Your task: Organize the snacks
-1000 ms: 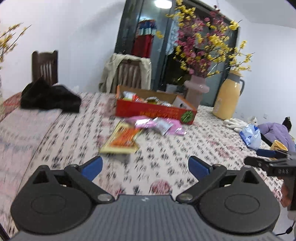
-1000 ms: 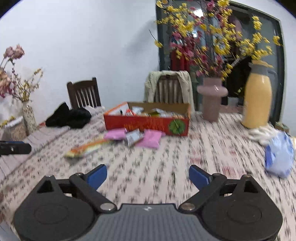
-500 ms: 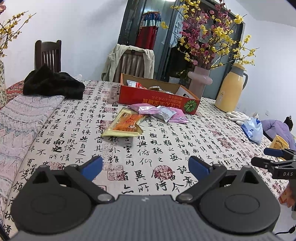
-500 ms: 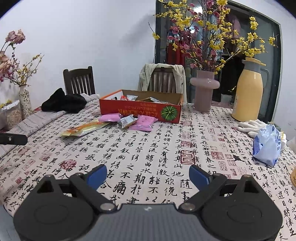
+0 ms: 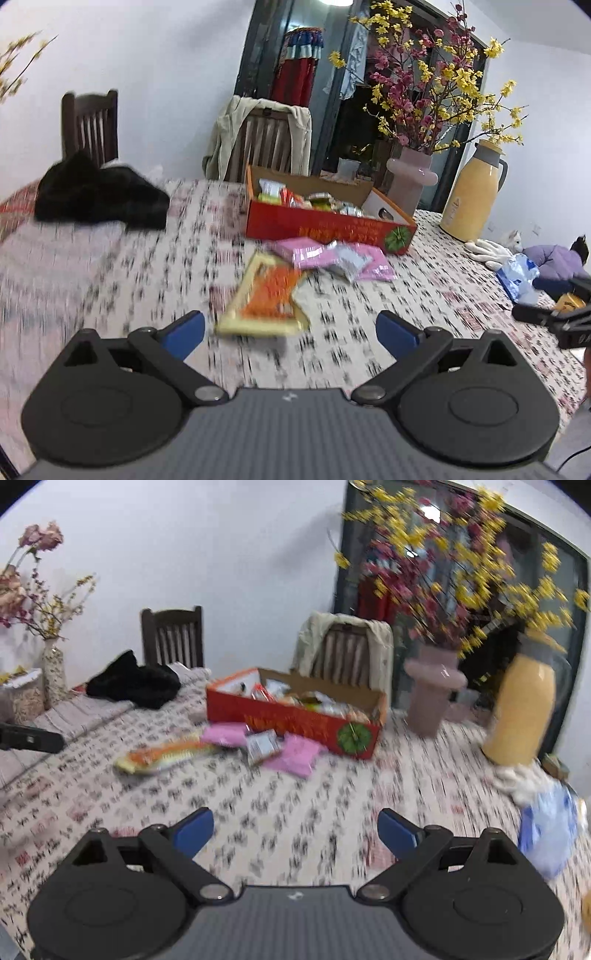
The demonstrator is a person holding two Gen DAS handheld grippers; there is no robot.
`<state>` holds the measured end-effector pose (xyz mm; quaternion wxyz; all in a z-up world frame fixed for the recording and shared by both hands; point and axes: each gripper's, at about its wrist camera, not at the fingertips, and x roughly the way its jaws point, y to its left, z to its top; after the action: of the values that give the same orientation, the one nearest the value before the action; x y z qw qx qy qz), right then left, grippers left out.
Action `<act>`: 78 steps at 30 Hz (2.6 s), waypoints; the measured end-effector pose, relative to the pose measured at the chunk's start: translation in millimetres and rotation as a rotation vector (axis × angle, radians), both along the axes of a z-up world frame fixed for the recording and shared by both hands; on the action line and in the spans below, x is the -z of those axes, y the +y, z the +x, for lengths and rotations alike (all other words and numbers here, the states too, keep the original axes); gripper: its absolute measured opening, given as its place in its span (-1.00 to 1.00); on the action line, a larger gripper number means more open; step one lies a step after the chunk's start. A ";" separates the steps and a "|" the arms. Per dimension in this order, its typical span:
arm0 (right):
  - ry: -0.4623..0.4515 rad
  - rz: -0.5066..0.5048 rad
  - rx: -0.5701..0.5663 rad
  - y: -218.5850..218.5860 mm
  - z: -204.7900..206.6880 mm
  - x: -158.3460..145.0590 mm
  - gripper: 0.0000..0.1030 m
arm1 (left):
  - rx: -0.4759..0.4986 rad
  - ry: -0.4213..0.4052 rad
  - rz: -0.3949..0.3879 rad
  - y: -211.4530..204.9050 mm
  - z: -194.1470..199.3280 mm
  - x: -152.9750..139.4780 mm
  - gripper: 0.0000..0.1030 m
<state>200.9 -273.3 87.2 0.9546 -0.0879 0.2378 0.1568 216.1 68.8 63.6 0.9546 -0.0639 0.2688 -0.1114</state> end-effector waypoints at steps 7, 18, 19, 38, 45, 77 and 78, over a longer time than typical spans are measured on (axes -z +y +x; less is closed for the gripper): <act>-0.031 -0.064 -0.055 23.1 65.5 -21.3 0.86 | 0.064 -0.009 0.069 -20.5 64.1 -9.7 0.96; 0.093 -0.170 -0.148 87.1 189.6 51.9 0.71 | 0.112 0.169 0.071 -71.6 218.3 29.8 0.93; 0.096 -0.178 -0.155 92.6 195.6 57.4 0.69 | 0.105 0.185 0.081 -76.3 229.8 35.3 0.92; 0.125 -0.154 -0.237 123.5 242.0 97.0 0.15 | 0.062 0.247 0.036 -69.6 270.6 69.3 0.21; 0.121 -0.159 -0.221 126.0 239.8 94.2 0.12 | 0.050 0.195 0.021 -57.8 252.1 49.5 0.20; 0.081 0.111 0.023 2.9 43.7 47.4 -0.21 | 0.004 0.139 -0.096 -45.5 37.7 35.6 -0.15; 0.091 0.123 0.036 -1.9 34.9 51.3 -0.21 | 0.013 0.138 -0.093 -46.7 33.5 36.9 -0.25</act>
<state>235.8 -275.2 36.0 0.9490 -0.0176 0.2726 0.1576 249.6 22.1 26.7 0.9290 -0.1138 0.3290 -0.1254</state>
